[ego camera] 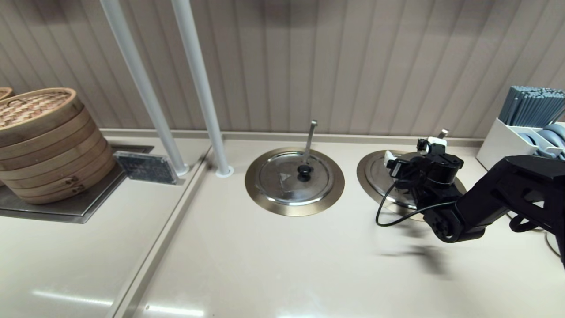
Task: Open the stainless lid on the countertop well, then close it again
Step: Open the lid
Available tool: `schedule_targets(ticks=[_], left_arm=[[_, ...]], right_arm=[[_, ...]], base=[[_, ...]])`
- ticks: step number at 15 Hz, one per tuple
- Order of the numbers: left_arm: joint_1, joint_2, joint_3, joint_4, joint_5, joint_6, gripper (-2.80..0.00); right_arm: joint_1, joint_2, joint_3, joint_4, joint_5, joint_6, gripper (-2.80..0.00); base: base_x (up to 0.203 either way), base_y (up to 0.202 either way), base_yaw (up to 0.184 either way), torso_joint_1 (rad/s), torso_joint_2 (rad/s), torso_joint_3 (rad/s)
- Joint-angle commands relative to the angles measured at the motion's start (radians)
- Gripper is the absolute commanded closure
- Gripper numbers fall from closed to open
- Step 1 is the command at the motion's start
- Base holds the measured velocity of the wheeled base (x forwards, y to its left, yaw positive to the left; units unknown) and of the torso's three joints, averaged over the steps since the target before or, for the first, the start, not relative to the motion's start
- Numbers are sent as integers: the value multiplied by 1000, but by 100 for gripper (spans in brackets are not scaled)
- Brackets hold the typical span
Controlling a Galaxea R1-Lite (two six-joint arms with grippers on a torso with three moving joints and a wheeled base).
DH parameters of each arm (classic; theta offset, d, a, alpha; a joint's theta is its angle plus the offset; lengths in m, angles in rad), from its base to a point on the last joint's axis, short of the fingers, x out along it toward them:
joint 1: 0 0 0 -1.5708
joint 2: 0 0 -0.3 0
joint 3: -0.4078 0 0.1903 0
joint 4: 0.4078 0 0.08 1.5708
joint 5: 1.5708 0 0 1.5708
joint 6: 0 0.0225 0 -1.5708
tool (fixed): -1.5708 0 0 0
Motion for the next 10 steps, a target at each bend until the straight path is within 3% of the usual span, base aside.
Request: schedule_targets(ticks=[1, 10], left_arm=[[0, 0, 0, 0, 0, 0, 0], [0, 0, 0, 0, 0, 0, 0]], right_arm=[[15, -14, 9, -7, -2, 2, -280], [83, -48, 48, -32, -18, 2, -280]], base=[[0, 0, 0, 0, 0, 0], [0, 0, 0, 0, 0, 0]])
